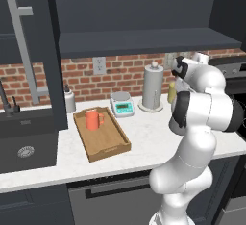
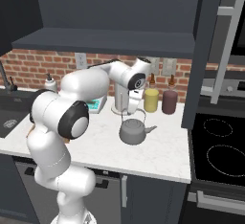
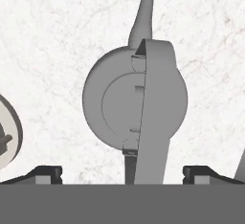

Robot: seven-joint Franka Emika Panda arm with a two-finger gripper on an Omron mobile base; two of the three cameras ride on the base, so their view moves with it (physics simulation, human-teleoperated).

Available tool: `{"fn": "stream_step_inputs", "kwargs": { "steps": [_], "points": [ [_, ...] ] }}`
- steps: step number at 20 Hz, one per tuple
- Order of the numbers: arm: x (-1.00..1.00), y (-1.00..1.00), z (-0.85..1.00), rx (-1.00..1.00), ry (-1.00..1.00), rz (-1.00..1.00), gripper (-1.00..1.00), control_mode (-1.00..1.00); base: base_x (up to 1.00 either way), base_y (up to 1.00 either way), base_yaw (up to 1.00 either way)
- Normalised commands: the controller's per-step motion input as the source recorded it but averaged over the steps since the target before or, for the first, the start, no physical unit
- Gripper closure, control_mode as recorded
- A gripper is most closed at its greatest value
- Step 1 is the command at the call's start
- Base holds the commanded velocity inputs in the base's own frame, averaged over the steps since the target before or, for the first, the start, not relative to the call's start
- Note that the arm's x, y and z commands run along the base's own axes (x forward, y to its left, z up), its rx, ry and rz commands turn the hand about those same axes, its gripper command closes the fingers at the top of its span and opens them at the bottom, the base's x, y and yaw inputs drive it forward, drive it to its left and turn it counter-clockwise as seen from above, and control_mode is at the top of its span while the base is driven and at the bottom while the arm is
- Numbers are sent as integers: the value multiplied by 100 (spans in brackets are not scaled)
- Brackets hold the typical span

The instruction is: Pick the kettle from the counter and place it on the tray. Then pick the mug from the cabinet and place it on the tray. Then close the cabinet doors.

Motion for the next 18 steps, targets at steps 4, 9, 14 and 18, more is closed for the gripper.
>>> {"fn": "stream_step_inputs", "kwargs": {
  "steps": [4,9,14,18],
  "points": [
    [0,0,-18,1,1,0,-100,-100,0,0,0],
    [0,0,-15,0,2,0,-100,-100,0,0,0],
    [0,2,-20,0,5,0,100,-100,0,0,0],
    [0,3,-5,0,1,0,100,-100,0,0,0]
  ]
}}
